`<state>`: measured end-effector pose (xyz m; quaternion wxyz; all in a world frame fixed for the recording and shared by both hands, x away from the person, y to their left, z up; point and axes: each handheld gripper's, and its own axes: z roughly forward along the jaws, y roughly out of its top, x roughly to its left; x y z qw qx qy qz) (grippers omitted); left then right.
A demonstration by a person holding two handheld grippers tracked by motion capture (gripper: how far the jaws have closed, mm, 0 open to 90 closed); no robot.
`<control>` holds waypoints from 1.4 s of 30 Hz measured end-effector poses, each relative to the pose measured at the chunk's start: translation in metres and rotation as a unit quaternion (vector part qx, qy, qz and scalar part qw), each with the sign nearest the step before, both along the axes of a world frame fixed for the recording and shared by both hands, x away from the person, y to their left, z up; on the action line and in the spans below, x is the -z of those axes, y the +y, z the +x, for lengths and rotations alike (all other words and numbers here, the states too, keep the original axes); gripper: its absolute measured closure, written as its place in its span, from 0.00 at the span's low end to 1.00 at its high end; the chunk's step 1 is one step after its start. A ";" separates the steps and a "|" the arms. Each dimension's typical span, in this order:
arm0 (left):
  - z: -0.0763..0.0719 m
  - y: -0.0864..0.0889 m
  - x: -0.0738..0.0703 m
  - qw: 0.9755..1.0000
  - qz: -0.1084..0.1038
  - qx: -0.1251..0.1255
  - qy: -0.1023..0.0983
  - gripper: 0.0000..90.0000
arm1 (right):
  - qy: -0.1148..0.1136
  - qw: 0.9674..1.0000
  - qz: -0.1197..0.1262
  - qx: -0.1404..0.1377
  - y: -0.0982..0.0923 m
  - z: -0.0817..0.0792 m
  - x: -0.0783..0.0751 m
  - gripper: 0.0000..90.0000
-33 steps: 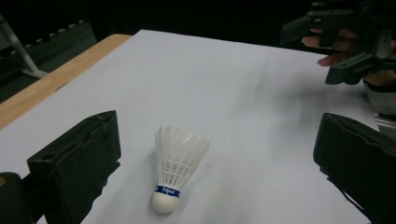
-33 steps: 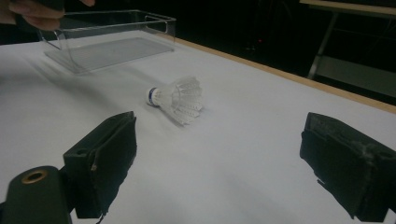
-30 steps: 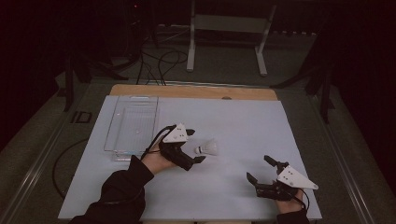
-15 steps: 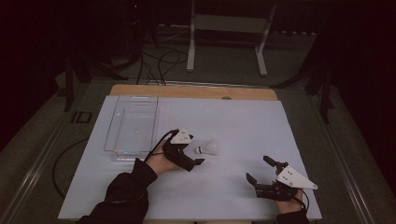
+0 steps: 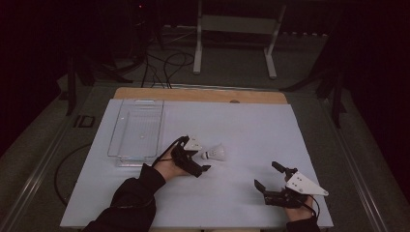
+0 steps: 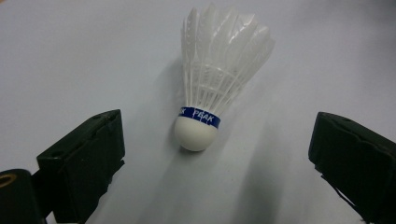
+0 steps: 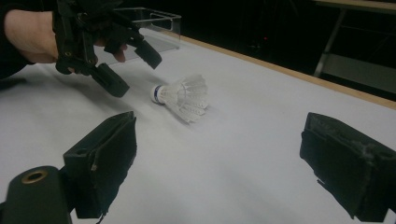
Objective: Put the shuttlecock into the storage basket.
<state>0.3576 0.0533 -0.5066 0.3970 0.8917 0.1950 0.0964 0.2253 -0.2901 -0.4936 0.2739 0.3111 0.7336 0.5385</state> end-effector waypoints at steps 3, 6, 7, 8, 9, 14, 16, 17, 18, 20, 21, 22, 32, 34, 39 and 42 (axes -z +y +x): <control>0.002 -0.001 0.002 1.000 0.011 -0.006 0.006 0.08 | 0.001 1.000 0.001 0.000 0.000 0.000 0.000 0.12; 0.005 -0.003 0.005 1.000 0.022 -0.016 0.013 0.17 | 0.001 1.000 0.001 0.000 0.000 0.000 0.000 0.12; 0.006 -0.003 0.005 0.999 0.028 -0.016 0.014 0.17 | 0.001 1.000 0.000 -0.001 0.000 0.000 0.000 0.12; 0.006 -0.004 0.005 0.999 0.028 -0.018 0.014 0.18 | 0.001 1.000 0.000 -0.001 0.000 0.000 0.000 0.12; 0.007 -0.004 0.005 0.999 0.030 -0.020 0.016 0.21 | 0.001 1.000 0.000 -0.001 0.000 0.000 0.000 0.12; 0.010 -0.005 0.004 0.999 0.030 -0.015 0.020 0.29 | 0.001 1.000 0.001 -0.001 -0.001 0.001 0.000 0.12; 0.010 -0.006 0.004 0.999 0.033 -0.013 0.019 0.34 | 0.002 1.000 0.001 -0.001 0.000 0.000 0.000 0.12; 0.010 -0.006 0.004 0.999 0.033 -0.013 0.019 0.35 | 0.002 1.000 0.001 -0.001 0.000 0.000 0.000 0.12; 0.011 -0.007 0.004 0.999 0.033 -0.012 0.021 0.38 | 0.003 1.000 0.003 -0.001 0.000 0.000 0.000 0.12; 0.012 -0.009 0.005 0.999 0.039 -0.007 0.021 0.40 | 0.001 1.000 0.003 -0.001 -0.001 0.000 0.000 0.12; 0.012 -0.009 0.006 0.999 0.038 -0.005 0.022 0.43 | 0.001 1.000 0.003 0.000 -0.001 0.000 0.000 0.12; 0.011 -0.009 0.006 0.999 0.038 -0.006 0.020 0.43 | 0.001 1.000 0.003 0.000 -0.001 0.000 0.000 0.12; 0.012 -0.011 0.008 0.999 0.039 0.000 0.010 0.51 | 0.002 1.000 0.003 -0.002 0.000 0.000 0.000 0.12; 0.012 -0.012 0.008 0.999 0.047 0.013 0.003 0.56 | 0.003 1.000 0.002 -0.001 0.000 0.001 0.001 0.12; 0.012 -0.017 0.008 0.998 0.059 0.020 0.000 0.61 | 0.004 1.000 0.002 0.000 0.000 0.000 0.001 0.12; 0.013 -0.020 0.010 0.998 0.066 0.021 0.003 0.61 | 0.003 1.000 0.003 -0.001 0.000 0.000 0.001 0.12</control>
